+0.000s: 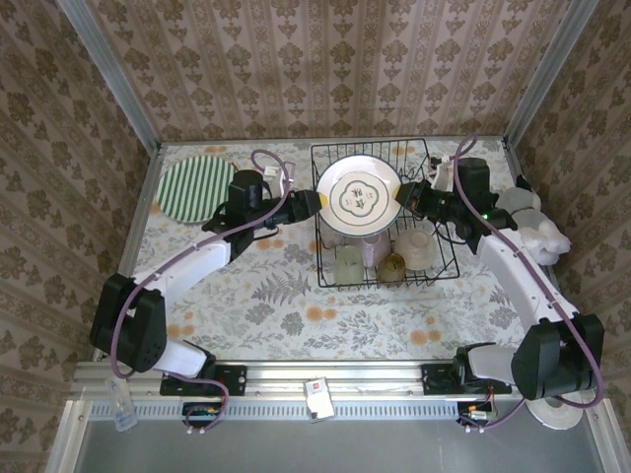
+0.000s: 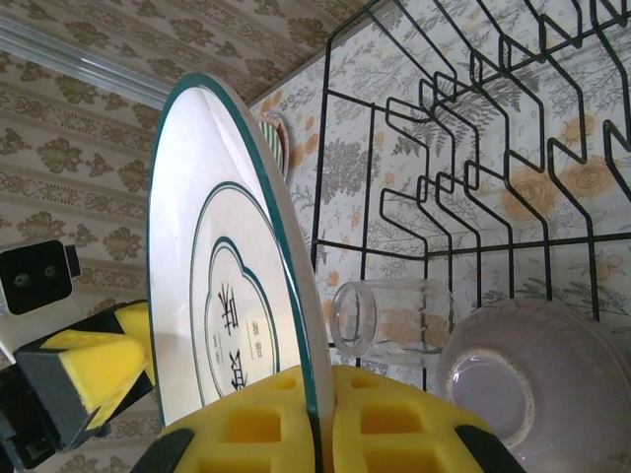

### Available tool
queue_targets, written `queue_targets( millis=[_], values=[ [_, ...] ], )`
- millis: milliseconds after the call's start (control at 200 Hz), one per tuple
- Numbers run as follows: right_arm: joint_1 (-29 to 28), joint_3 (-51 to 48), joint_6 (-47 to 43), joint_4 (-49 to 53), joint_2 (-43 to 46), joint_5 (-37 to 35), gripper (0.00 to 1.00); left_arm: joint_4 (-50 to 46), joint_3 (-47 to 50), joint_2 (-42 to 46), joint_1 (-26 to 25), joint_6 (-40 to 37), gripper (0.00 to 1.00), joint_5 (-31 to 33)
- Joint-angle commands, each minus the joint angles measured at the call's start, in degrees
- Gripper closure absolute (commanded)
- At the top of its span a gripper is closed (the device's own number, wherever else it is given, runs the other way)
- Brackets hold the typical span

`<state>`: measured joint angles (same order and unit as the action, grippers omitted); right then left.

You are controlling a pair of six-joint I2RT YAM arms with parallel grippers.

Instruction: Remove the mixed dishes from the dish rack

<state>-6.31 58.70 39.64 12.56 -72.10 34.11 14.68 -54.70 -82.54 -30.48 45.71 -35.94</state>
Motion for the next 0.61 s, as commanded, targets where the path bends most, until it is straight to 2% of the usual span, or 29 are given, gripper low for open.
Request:
queue_targets(
  millis=[0, 60, 190, 315, 460, 600],
  values=[
    [-0.72, -0.07, 0.02, -2.79, 2.13, 3.15, 1.00, 2.26, -1.93, -0.77, -0.50, 0.82, 0.64, 0.19],
    [-0.98, 0.02, 0.17, -3.06, 2.07, 3.23, 1.00, 2.87, -1.86, -1.17, -0.55, 1.25, 0.65, -0.21],
    [-1.34, 0.36, 0.09, -2.89, 1.70, 3.15, 1.00, 4.28, -1.90, -1.48, -0.55, 2.32, 0.72, -0.52],
    [-1.52, 0.54, 0.00, -2.98, 1.43, 3.33, 1.00, 5.26, -1.43, -1.13, -0.55, 3.05, 0.83, -0.53],
    [-1.76, 0.76, 0.03, -3.22, 1.04, 3.59, 1.00, 6.10, -0.58, -0.59, -0.46, 4.09, 1.00, -0.53],
    [-2.02, 0.81, 0.14, -4.03, 0.51, 4.38, 1.00, 8.57, 0.87, -0.42, -0.46, 5.95, 1.00, -0.53]
  ],
)
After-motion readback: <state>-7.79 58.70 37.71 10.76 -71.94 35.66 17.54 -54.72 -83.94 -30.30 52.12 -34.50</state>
